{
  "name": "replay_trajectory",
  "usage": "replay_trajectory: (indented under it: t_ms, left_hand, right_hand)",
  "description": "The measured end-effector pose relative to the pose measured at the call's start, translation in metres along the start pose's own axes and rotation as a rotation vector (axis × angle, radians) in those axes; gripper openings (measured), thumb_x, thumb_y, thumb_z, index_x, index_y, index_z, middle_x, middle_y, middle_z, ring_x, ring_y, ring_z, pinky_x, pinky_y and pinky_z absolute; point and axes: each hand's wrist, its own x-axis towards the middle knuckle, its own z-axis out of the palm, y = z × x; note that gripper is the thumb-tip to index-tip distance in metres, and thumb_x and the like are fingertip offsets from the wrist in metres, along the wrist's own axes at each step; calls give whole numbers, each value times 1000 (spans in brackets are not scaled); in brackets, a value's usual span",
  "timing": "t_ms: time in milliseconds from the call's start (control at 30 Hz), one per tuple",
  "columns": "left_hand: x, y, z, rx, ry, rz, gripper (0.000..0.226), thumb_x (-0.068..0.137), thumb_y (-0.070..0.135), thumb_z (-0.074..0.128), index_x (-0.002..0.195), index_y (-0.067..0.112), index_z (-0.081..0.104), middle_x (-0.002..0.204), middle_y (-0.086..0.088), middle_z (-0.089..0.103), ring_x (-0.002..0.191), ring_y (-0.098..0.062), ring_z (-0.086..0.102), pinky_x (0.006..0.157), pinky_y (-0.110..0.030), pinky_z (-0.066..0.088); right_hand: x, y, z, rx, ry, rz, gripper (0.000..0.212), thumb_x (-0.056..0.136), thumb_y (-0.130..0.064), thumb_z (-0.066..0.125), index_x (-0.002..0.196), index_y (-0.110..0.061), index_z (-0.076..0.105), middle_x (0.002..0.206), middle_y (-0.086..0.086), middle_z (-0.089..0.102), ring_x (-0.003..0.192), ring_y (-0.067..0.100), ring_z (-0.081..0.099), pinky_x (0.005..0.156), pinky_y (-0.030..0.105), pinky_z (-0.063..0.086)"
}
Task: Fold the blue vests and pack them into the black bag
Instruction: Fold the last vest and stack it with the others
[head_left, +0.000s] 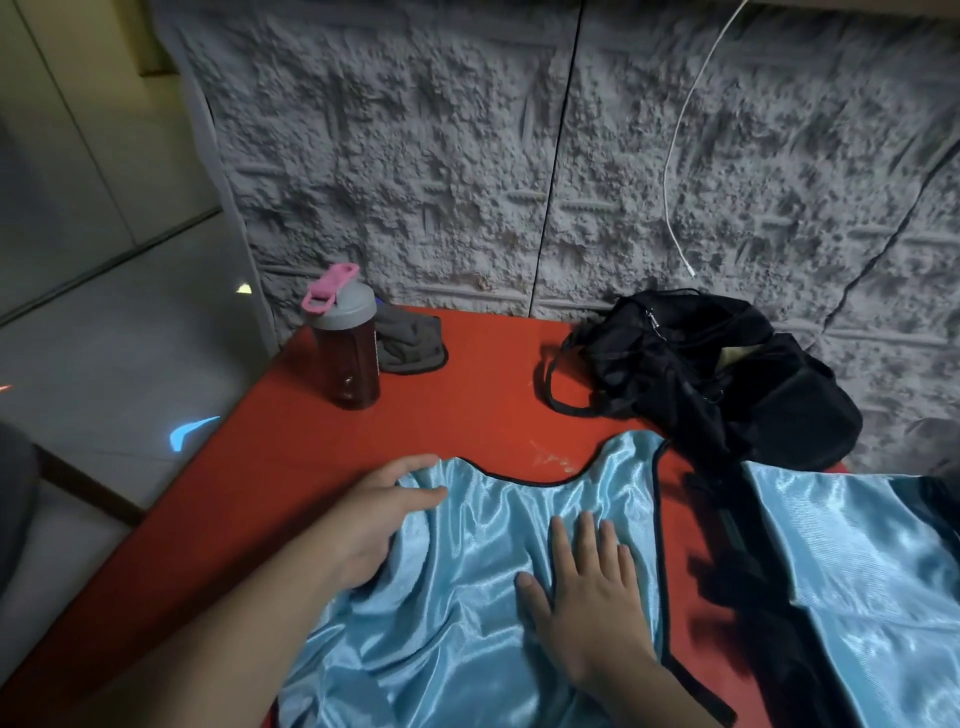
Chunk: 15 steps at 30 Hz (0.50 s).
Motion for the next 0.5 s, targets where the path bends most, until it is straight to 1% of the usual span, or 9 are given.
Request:
replay_trajectory:
  t_ms: [100,200,267,333,367,400,433,467,500]
  left_hand:
    - [5,16,3,297,-7,45,53,80,29,84,130,33,65,136,7,53,129,-14,48,110,-31,36]
    - [20,42,8,498,61,256,56,79,26,85,131,30,65,135,7,53,123,-8,51,102,-24,40]
    - [30,54,9,499,108,435,49,75,26,86,120,34,69,132,8,58,118,-4,55,102,-20,41]
    - [40,59,11,508,170,546,37,70,25,86,103,37,73,120,8,61,111,-3,58,98,-16,40]
    - [46,57,10,527,211,569,31,72,18,86,97,34,74,113,6,61,105,-5,60,93,-16,41]
    - [52,54,10,558,263,568,27,74,11,85,92,29,76,107,4,62,98,-9,61,86,-16,42]
    - [57,50,8,585,314,540,23,75,6,83,88,24,76,101,3,64,90,-13,63,79,-18,44]
    - [60,47,6,603,355,484,21,76,3,81,84,22,75,95,1,68,83,-17,64,73,-21,46]
    - [62,44,4,603,381,418,21,76,0,79,78,21,74,88,0,70,76,-18,65,66,-22,47]
  right_hand:
    - [2,-1,0,-3,-1,3,86,94,-75,1,157,-22,-23,164,12,-30,149,32,-32,124,48,-14]
    - [4,-1,-2,6,8,7,99,77,-78,-14,158,-20,-21,162,11,-31,150,32,-30,124,48,-14]
    - [5,-1,-2,4,3,16,105,69,-76,-20,157,-20,-22,163,11,-30,151,32,-29,124,47,-15]
    - [6,-2,1,14,22,30,103,71,-76,-19,156,-19,-21,161,11,-30,152,32,-26,123,46,-15]
    - [7,-2,4,17,47,44,101,76,-77,-15,158,-19,-13,163,13,-22,154,34,-17,123,45,-12]
    - [8,-2,5,1,73,53,98,84,-77,-8,161,-17,6,166,17,-3,156,37,3,122,45,-4]
    - [10,0,10,-13,90,53,94,92,-76,3,157,-15,33,162,21,24,150,40,28,119,46,6]
    - [11,1,15,-7,81,47,88,95,-74,14,147,-13,52,152,22,45,140,41,46,116,46,11]
    - [11,1,16,-22,63,44,85,96,-72,20,140,-12,61,145,22,54,133,41,54,115,46,11]
